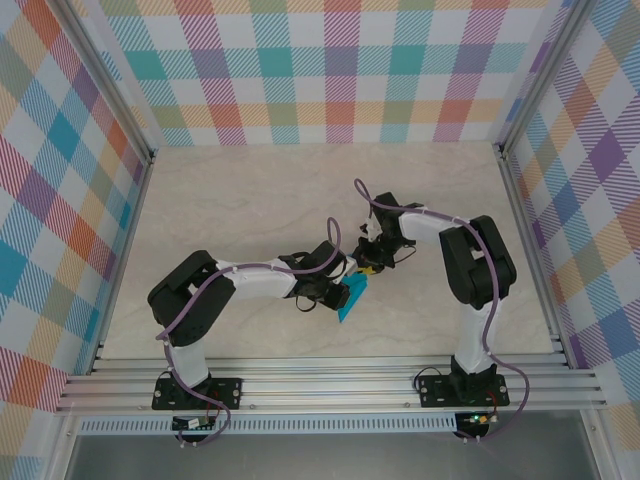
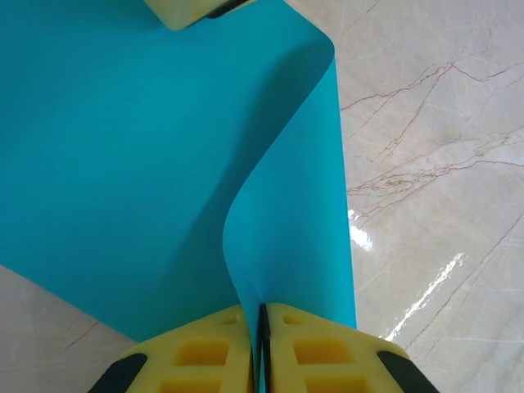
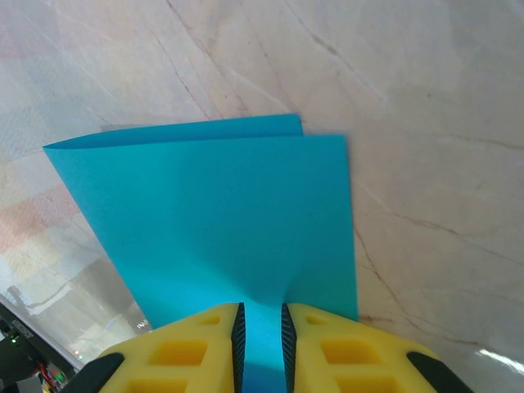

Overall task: Fold a paper plane with a square sheet of paper (pick it up from the middle)
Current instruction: Third fold the triangle at the center of the table.

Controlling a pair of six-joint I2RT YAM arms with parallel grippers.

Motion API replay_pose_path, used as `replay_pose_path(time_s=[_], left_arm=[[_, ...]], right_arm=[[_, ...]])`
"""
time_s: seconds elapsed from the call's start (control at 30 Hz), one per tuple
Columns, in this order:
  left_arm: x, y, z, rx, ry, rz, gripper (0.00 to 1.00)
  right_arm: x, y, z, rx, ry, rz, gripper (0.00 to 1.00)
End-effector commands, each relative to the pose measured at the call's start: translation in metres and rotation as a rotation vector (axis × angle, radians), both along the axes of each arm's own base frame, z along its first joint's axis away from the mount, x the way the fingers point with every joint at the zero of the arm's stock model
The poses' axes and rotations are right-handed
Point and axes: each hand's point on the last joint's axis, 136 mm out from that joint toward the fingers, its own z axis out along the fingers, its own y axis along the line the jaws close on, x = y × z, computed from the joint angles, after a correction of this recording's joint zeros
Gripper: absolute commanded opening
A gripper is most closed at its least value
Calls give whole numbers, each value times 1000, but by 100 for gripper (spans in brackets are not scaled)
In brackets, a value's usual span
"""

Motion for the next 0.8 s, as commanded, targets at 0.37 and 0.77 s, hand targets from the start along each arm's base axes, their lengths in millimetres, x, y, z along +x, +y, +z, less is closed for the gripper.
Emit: replay_pose_path(time_s=[0.37,0.77], left_arm=[[-5,12,-9,29,21,3,12],[-5,11,-4,21,22,4,12]], right_arm=[[-24,-15,51,127,-96,-175,19],[-39,6,28,231,-20,-198,14]])
